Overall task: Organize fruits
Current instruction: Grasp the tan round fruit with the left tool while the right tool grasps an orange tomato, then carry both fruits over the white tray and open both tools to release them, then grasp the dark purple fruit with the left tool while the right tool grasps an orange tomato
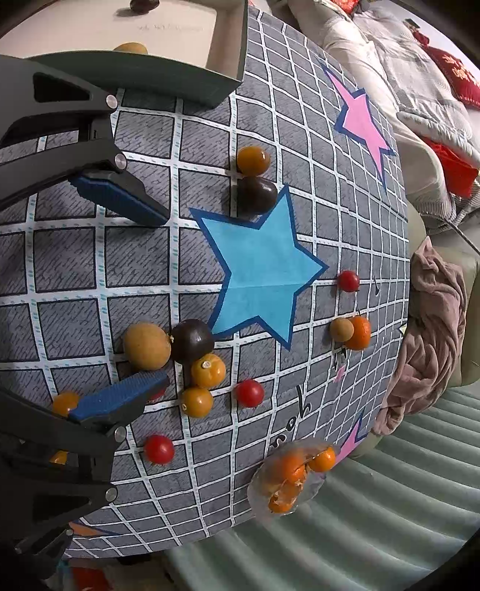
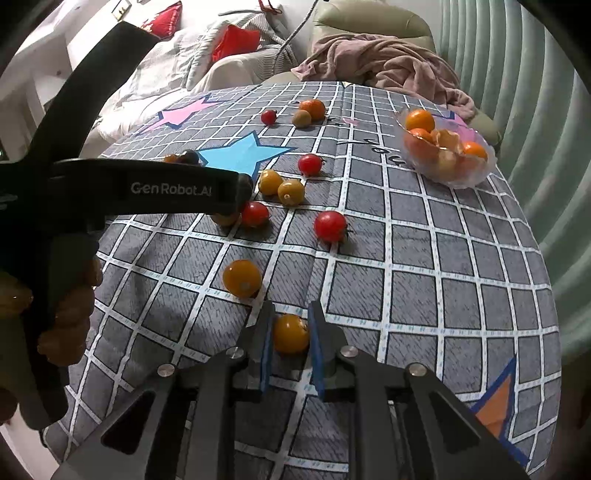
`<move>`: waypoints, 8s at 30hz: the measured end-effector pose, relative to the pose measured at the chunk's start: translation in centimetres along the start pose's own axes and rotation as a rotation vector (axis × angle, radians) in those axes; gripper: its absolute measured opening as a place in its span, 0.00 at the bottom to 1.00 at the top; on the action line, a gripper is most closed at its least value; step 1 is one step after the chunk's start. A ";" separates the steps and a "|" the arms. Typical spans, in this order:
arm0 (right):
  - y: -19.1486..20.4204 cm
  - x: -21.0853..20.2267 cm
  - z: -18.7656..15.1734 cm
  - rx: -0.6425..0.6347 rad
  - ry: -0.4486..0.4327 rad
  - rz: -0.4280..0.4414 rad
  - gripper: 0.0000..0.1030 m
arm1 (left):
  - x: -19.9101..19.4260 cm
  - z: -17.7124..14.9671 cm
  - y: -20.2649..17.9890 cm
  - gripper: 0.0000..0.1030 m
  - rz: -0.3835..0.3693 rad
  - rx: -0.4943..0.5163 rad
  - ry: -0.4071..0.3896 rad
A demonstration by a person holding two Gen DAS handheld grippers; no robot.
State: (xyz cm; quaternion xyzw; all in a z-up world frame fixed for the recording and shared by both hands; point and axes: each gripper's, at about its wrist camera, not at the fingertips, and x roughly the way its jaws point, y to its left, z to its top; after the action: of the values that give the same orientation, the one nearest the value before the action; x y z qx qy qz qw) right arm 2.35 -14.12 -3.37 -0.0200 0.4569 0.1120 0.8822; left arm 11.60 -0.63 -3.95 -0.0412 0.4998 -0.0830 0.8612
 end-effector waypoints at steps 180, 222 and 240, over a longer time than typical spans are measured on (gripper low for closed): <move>1.5 1.4 1.5 0.019 0.025 0.066 0.90 | -0.9 0.9 -0.6 1.00 0.055 0.174 -0.026; -0.4 -2.4 -3.6 0.181 0.032 0.162 0.23 | -6.4 -9.9 2.5 0.27 -0.051 0.111 -0.002; 0.8 -5.3 -5.0 0.191 0.023 0.149 0.23 | -9.8 -11.9 3.7 0.27 -0.073 0.081 -0.037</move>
State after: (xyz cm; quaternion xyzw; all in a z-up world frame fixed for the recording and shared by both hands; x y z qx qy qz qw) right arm -4.80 -14.95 -1.91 0.0969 0.4758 0.1327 0.8641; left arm -3.17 4.92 -2.03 -0.0260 0.4783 -0.1340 0.8675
